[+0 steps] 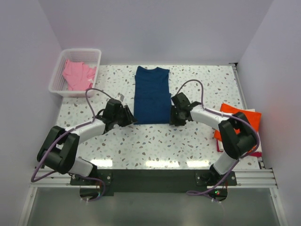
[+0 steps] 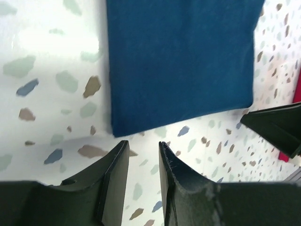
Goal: Fold and stack the t-shirts
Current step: Fold the tshirt
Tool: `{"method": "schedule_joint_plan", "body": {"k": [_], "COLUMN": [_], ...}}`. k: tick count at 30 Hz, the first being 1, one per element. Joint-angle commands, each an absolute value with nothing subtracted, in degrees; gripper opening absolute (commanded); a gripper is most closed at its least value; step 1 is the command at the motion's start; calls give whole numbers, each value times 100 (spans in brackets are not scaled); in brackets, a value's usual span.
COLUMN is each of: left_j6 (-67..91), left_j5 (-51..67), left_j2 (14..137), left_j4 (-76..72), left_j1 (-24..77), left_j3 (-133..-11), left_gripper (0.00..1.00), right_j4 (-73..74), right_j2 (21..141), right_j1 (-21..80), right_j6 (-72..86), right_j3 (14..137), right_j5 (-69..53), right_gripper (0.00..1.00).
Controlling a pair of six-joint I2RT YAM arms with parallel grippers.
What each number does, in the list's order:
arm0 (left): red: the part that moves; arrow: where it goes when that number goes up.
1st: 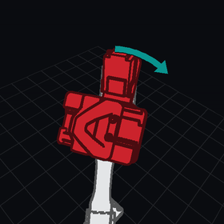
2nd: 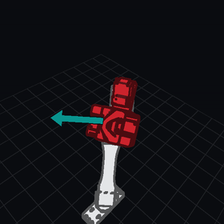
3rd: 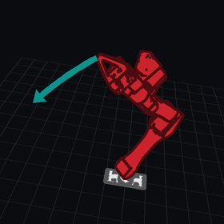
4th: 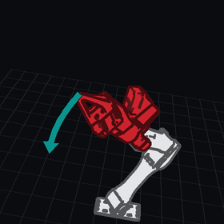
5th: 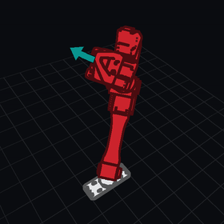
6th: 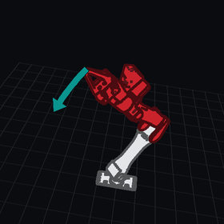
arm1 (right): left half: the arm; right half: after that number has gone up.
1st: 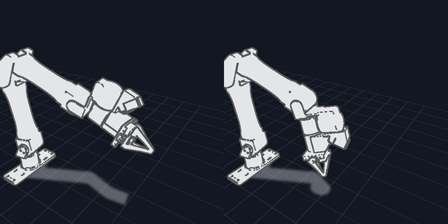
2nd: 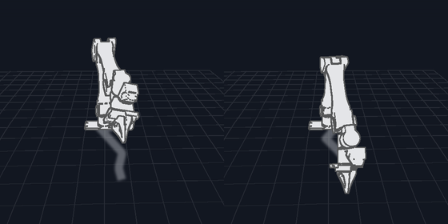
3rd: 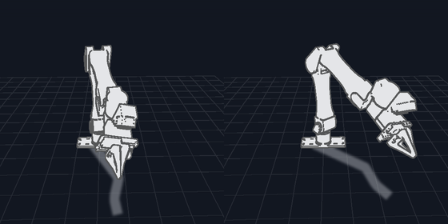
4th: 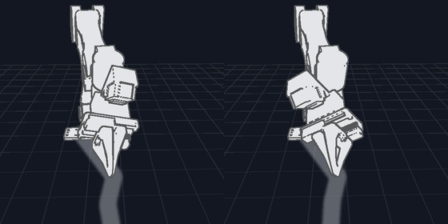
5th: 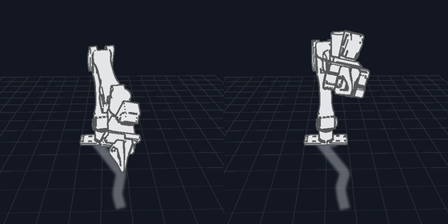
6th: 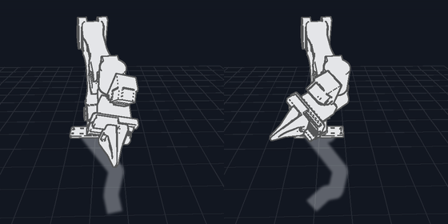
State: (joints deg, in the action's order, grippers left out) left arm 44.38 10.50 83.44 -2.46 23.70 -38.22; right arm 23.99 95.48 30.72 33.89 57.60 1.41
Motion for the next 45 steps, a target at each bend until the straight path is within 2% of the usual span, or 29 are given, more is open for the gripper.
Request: {"method": "schedule_joint_plan", "body": {"k": [1,9,13,21,27,31,38,45], "left_j6": [4518,4403,4368,4403,4605,4623,4579,4377], "left_j5": [1063,1046,1186,1590,1565,1450,1380,1125], "left_j2": [8025,7849,8006,9419,9826,9782,9616,8790], "left_j4": [-809,-791,-888,-1292,-1468,-1468,-1257,-573], "left_j1": [2364,2373,2382,2549,2566,2566,2558,2470], "left_j3": [-3534,-3401,-3787,-4728,-4483,-4167,-3990,-4140], "left_gripper": [37,37,36,33,32,32,31,33], "right_j4": [2136,2188,2206,2092,1881,1723,1828,1925], "right_j2": [9360,8957,8754,9702,10160,10064,9712,9132], "right_j1": [3067,3067,3076,3138,3138,3129,3103,2866], "right_j6": [3524,3577,3630,3621,3647,3726,3718,3735], "right_j3": [5616,5414,5703,6688,6355,5759,5502,5291], "right_j5": [404,396,369,194,176,237,369,62], "right_gripper": [37,35,28,25,24,24,24,26]}}
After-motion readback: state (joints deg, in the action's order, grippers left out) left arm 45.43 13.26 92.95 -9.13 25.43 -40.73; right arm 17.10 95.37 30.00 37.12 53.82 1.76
